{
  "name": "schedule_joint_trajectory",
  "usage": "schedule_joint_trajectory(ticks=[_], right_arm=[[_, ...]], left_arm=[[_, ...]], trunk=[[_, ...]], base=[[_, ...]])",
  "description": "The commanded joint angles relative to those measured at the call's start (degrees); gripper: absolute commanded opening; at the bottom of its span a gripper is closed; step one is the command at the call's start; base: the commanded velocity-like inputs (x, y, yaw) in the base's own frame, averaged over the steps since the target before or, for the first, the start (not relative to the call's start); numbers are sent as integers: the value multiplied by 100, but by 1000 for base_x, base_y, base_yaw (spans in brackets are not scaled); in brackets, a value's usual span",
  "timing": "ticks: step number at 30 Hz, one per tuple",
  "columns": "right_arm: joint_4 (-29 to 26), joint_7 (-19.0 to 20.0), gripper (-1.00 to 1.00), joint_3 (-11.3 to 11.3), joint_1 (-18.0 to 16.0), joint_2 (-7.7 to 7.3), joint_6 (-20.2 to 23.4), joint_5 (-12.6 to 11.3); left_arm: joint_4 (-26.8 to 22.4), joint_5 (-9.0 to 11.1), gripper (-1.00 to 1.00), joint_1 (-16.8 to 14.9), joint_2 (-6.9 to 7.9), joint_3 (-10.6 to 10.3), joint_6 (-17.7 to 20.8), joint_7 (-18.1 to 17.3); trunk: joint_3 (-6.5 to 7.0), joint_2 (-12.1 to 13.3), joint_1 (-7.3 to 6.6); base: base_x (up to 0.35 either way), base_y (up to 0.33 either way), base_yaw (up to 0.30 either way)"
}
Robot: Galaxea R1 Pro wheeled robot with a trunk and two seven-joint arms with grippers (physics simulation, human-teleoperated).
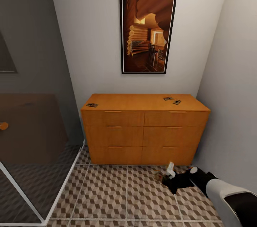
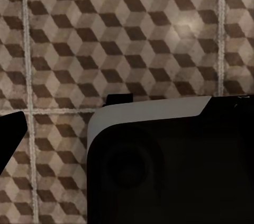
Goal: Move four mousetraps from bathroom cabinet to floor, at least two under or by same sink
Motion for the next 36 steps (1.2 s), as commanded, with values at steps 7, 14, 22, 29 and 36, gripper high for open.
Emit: schedule_joint_trajectory(ticks=[7, 14, 22, 29, 36], right_arm=[[25, -1009, -100, 7, 1285, 211, -1270, -11], [36, -2281, -100, 7, 2395, 332, -2226, -11], [37, -5083, -100, 7, 3188, 887, -2796, -11], [-11, -7736, -100, -40, 3305, 1482, -2891, -121], [-168, -8509, -100, -143, 3318, 1870, -2933, -360]], left_arm=[[9, -5, 100, -4, 0, -23, -14, 23], [5, -5, 100, -4, 1, -21, -13, 23], [1, -8, 100, -4, 1, -15, -13, 23], [-5, -13, 100, -3, 1, -12, -18, 23], [-41, -13, 100, -3, 19, 10, -23, 32]], trunk=[[-5, -3, 0], [-5, -3, 0], [-5, -3, 0], [-5, -3, 0], [-5, -3, 0]], base=[[0, 0, 0], [0, 0, 0], [0, 0, 0], [0, 0, 0], [0, 0, 0]])
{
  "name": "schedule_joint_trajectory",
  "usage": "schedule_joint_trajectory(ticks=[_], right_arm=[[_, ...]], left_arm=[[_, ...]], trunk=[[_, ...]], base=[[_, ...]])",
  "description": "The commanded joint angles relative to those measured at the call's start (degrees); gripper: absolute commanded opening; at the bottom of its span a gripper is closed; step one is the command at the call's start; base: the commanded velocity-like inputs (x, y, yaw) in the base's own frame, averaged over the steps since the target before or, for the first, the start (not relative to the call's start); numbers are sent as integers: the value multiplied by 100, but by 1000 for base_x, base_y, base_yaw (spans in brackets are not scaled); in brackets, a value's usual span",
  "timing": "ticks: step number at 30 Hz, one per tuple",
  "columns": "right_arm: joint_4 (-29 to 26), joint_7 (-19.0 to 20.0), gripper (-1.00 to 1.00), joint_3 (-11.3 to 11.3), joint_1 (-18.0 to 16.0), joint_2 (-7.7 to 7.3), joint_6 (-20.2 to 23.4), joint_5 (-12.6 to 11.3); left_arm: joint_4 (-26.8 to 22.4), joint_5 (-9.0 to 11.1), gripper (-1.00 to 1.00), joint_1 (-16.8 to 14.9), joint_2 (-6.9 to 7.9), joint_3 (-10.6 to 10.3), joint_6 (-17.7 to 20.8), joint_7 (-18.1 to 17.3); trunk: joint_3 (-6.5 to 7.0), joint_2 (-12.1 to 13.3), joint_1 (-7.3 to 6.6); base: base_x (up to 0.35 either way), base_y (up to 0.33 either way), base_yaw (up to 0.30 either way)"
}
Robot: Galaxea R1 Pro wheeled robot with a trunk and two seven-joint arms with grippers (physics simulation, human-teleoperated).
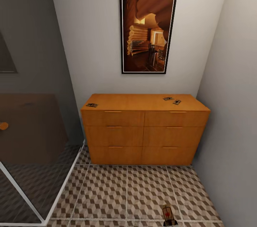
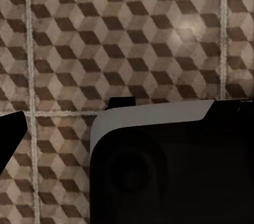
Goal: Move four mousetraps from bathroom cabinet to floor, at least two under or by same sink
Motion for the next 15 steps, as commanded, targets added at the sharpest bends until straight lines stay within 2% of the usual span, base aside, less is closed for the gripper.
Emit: schedule_joint_trajectory(ticks=[1, 7, 10, 12, 15], right_arm=[[-3, -57, -100, -6, -4, 3, -5, 17], [-34, -32, -100, 13, -4, 3, -21, 16], [-40, 178, -100, -8, -3, 3, -35, 2], [-41, 268, -100, -70, -3, 3, -123, -44], [-30, 336, -100, -310, -3, -34, -592, -234]], left_arm=[[-2, -5, 100, -3, 2, -16, -18, 29], [-157, 1, 100, -3, -10, 0, -6, 61], [-403, 7, 100, -4, -44, 7, 20, 76], [-588, 9, 100, -5, -84, 9, 37, 93], [-1015, 10, 100, -7, -161, 10, 71, 276]], trunk=[[-6, -3, 0], [-6, -3, 0], [-6, -3, 0], [-6, -3, 0], [-6, -3, 0]], base=[[0, 0, 0], [0, 0, 0], [0, 0, 0], [0, 0, 0], [0, 0, 0]])
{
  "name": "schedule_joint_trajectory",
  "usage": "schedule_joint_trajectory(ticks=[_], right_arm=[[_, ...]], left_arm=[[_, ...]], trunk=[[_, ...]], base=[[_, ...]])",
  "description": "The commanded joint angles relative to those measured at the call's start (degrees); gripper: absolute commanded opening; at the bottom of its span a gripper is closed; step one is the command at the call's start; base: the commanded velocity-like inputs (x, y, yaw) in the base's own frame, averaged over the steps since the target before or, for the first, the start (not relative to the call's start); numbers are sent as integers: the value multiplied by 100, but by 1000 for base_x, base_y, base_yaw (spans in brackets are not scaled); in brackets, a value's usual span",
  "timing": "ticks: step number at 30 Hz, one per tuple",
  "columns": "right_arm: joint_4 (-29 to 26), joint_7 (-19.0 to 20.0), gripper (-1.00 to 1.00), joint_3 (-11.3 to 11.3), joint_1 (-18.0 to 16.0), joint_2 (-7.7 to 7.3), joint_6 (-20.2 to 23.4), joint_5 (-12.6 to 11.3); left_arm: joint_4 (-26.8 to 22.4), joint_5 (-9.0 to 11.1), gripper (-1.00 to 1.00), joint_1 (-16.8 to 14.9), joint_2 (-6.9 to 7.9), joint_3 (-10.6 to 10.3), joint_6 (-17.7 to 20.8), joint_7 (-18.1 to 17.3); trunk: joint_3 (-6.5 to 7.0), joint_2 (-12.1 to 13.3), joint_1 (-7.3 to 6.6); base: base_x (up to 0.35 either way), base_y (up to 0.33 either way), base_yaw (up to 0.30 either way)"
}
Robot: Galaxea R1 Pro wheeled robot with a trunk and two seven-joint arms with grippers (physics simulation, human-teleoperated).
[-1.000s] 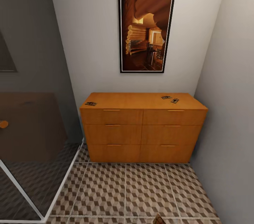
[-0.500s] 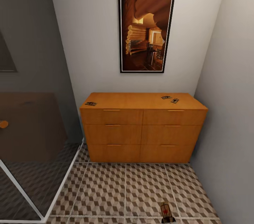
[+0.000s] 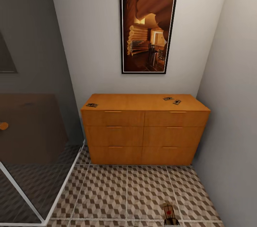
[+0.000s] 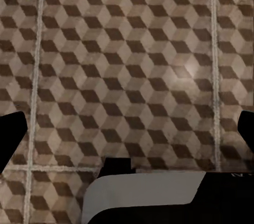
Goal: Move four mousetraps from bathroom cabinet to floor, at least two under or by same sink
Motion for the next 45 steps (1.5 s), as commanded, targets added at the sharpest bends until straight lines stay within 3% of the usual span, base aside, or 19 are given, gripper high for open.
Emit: schedule_joint_trajectory(ticks=[1, 3, 5, 8, 14, 21, 23, 28, 32, 37, 41, 43, 45], right_arm=[[11, -37, -100, 8, -4, -16, -126, -25], [66, -18, -100, -138, -4, -52, -571, -138], [87, -12, -100, -175, -4, -64, -697, -166], [123, 1, -100, -223, -4, -78, -862, -203], [155, 8, -100, -240, -2, -105, -912, -215], [160, 9, -100, -236, -3, -189, -913, -216], [161, 9, -100, -235, -4, -192, -913, -216], [161, 23, -100, -232, -4, -202, -912, -216], [161, 26, -100, -232, -4, -200, -912, -216], [163, 27, -100, -232, -3, -202, -912, -216], [162, 27, -100, -232, -4, -206, -912, -216], [161, 27, -100, -235, -4, -206, -912, -216], [161, 27, -100, -237, -4, -207, -912, -211]], left_arm=[[-116, -3, 100, -3, -16, -16, -3, 100], [-633, 6, 100, -3, -62, -16, 123, 325], [-916, 6, 100, -1, -91, -16, 290, 391], [-1926, 8, 100, -5, -179, -21, 1298, 469], [-3471, 14, 100, -6, -234, -27, 2806, 468], [-4716, 0, 100, -15, -511, -39, 3747, 479], [-4972, -1, 100, -20, -530, -40, 3979, 479], [-6007, -3, 100, -97, -568, -53, 5002, 468], [-6740, -3, 100, -449, -593, -142, 5928, 468], [-6953, -3, 100, -948, -617, -187, 6552, 471], [-7077, 4, 100, -1886, -677, -210, 7329, 465], [-7081, 11, 100, -2146, -689, -213, 7449, 466], [-7020, 43, 100, -2747, -710, -219, 7582, 471]], trunk=[[-6, -3, 0], [-6, -3, 0], [-6, -3, 0], [-6, -3, 0], [-6, -3, 0], [-6, -3, 0], [-6, -3, 0], [-6, -3, 0], [-6, -3, 0], [-6, -3, 0], [-6, -3, 0], [-6, -3, 0], [-6, -3, 0]], base=[[0, 0, 0], [0, 0, 0], [0, 0, 0], [0, 0, 0], [0, 0, 0], [0, 0, 0], [0, 0, 0], [0, 0, 0], [0, 0, 0], [0, 0, 0], [0, 0, 0], [0, 0, 0], [0, 0, 0]])
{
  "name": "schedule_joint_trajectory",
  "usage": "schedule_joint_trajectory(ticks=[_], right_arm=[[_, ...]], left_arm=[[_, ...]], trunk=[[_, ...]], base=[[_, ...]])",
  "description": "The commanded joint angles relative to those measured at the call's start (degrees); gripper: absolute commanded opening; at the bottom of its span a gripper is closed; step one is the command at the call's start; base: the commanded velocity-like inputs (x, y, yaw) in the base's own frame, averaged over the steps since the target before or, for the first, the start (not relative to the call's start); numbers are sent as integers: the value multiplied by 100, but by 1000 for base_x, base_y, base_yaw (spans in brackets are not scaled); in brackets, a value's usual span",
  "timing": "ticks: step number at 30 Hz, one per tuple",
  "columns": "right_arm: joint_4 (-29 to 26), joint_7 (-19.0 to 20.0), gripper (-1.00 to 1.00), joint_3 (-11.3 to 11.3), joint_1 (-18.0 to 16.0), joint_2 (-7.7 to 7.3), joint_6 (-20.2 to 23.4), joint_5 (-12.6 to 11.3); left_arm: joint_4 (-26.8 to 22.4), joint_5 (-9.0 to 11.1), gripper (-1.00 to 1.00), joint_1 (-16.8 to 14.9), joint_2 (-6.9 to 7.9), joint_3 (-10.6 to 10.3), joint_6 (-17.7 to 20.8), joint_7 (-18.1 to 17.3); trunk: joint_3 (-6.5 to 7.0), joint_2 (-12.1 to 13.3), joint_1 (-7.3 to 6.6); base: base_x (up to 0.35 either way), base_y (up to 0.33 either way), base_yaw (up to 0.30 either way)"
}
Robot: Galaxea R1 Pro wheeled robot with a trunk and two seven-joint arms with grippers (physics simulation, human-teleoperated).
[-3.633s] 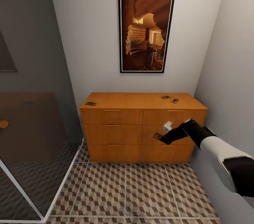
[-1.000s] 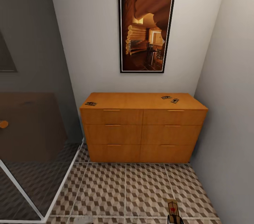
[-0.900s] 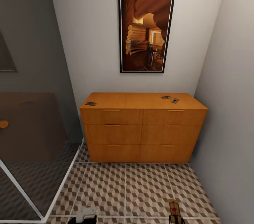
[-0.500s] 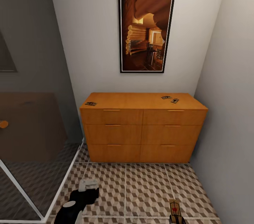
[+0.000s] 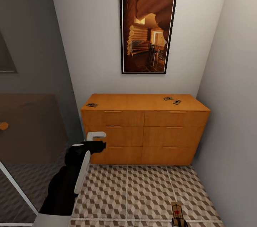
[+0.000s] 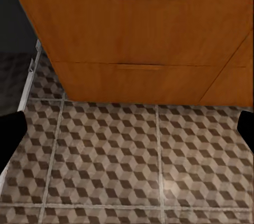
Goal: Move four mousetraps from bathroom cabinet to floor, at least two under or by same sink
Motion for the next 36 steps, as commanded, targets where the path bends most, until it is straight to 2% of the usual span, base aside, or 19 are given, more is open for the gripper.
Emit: schedule_joint_trajectory(ticks=[1, 4, 5, 6, 8, 9, 10, 13, 15, 16, 18, 19, 21, 22, 24, 25, 27, 32, 36], right_arm=[[5, -45, -100, 44, -4, 0, -2, 6], [5, -45, -100, 42, -4, 0, -2, 8], [5, -45, -100, 42, -4, 0, -2, 8], [5, -45, -100, 42, -3, 0, -2, 8], [5, -45, -100, 41, -3, 0, -2, 8], [5, -45, -100, 41, -4, 0, -2, 9], [5, -45, -100, 41, -4, 0, -2, 9], [5, -45, -100, 41, -4, 0, -2, 9], [5, -45, -100, 41, -4, 0, -2, 9], [5, -45, -100, 41, -4, 0, -2, 9], [1, -45, -100, 42, -4, 0, -2, 9], [2, -45, -100, 42, -4, 3, -2, 9], [0, -45, -100, 45, -3, 5, -2, 9], [-1, -45, -100, 45, -4, 10, -5, 9], [-2, -45, -100, 45, -4, 16, -7, 9], [-3, -45, -100, 47, -3, 20, -10, 9], [-3, -45, -100, 45, -4, 23, -14, 9], [-4, -45, -100, 47, -3, 26, -18, 9], [-4, -48, -100, 49, -3, 32, -21, 9]], left_arm=[[38, 10, 100, -175, -5, -6, 46, 24], [438, 28, 100, -967, -22, -10, 102, 29], [554, 31, 100, -1140, -24, -12, 108, 29], [814, 36, 100, -1497, -30, -15, 116, 30], [1112, 40, 100, -1864, -35, -15, 121, 29], [1418, 47, 100, -2237, -41, -17, 124, 27], [1561, 52, 100, -2417, -43, -16, 125, 26], [2111, 102, 100, -3279, -60, -16, 128, 25], [2132, 119, 100, -3510, -64, -20, 137, 28], [2092, 125, 100, -3559, -65, -27, 142, 29], [1848, 146, 100, -3673, -62, -230, 187, 25], [1709, 159, 100, -3702, -56, -448, 207, 10], [1544, 169, 100, -3718, -47, -700, 220, -4], [1356, 175, 100, -3731, -31, -946, 229, -14], [1164, 179, 100, -3737, -15, -1170, 234, -20], [977, 181, 100, -3731, 10, -1376, 238, -23], [724, 183, 100, -3668, 60, -1641, 241, -27], [477, 185, 100, -3244, 144, -1993, 243, -34], [458, 186, 100, -3059, 160, -2090, 244, -35]], trunk=[[-7, -4, 0], [-7, -4, 0], [-7, -4, 0], [-7, -4, 0], [-7, -4, 0], [-7, -4, 0], [-7, -4, 0], [-7, -4, 0], [-7, -4, 0], [-7, -4, 0], [-7, -4, 0], [-7, -4, 0], [-7, -4, 0], [-7, -4, 0], [-7, -4, 0], [-7, -4, 0], [-7, -4, 0], [-7, -4, 0], [-7, -4, 0]], base=[[0, 0, 0], [0, 0, 0], [0, 0, 0], [0, 0, 0], [0, 0, 0], [0, 0, 0], [0, 0, 0], [0, 0, 0], [0, 0, 0], [0, 0, 0], [0, 0, 0], [0, 0, 0], [0, 0, 0], [0, 0, 0], [0, 0, 0], [0, 0, 0], [0, 0, 0], [0, 0, 0], [0, 0, 0]])
